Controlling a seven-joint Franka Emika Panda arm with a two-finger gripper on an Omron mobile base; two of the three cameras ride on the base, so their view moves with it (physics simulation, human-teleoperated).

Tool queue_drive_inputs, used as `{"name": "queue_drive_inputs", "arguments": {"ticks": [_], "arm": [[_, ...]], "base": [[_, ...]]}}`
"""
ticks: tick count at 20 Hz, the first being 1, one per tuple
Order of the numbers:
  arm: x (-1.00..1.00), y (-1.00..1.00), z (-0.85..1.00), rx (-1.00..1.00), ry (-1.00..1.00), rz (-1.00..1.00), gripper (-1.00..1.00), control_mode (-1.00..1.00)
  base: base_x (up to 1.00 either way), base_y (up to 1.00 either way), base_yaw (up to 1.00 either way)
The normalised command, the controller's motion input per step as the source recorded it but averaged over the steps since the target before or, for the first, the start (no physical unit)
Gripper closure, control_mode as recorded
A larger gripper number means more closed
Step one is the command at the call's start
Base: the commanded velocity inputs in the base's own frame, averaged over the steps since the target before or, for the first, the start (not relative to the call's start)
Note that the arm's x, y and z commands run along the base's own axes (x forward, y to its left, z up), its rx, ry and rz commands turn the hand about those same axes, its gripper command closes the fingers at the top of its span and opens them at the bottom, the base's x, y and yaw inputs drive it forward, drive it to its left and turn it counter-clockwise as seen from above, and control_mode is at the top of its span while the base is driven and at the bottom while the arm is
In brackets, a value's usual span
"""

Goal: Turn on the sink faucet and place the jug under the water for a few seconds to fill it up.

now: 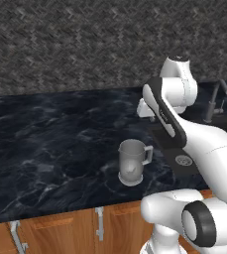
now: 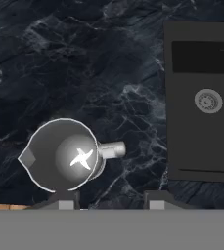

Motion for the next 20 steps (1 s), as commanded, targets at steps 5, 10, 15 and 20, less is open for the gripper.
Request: {"name": "queue_drive_inputs", "arguments": {"ticks": [5, 10, 15, 20], "arm": [[-0.23, -0.01, 0.0, 0.0, 0.0, 0.0, -1.0, -1.0], [-0.14, 0.0, -0.04, 0.0, 0.0, 0.0, -1.0, -1.0], [0.0, 0.0, 0.0, 0.0, 0.0, 0.0, -1.0, -1.0], [-0.07, 0.0, 0.0, 0.0, 0.0, 0.0, -1.0, 1.0]], "base": [[0.0, 0.0, 0.0], [0.0, 0.0, 0.0], [0.0, 0.0, 0.0], [-0.06, 0.0, 0.0]]}}
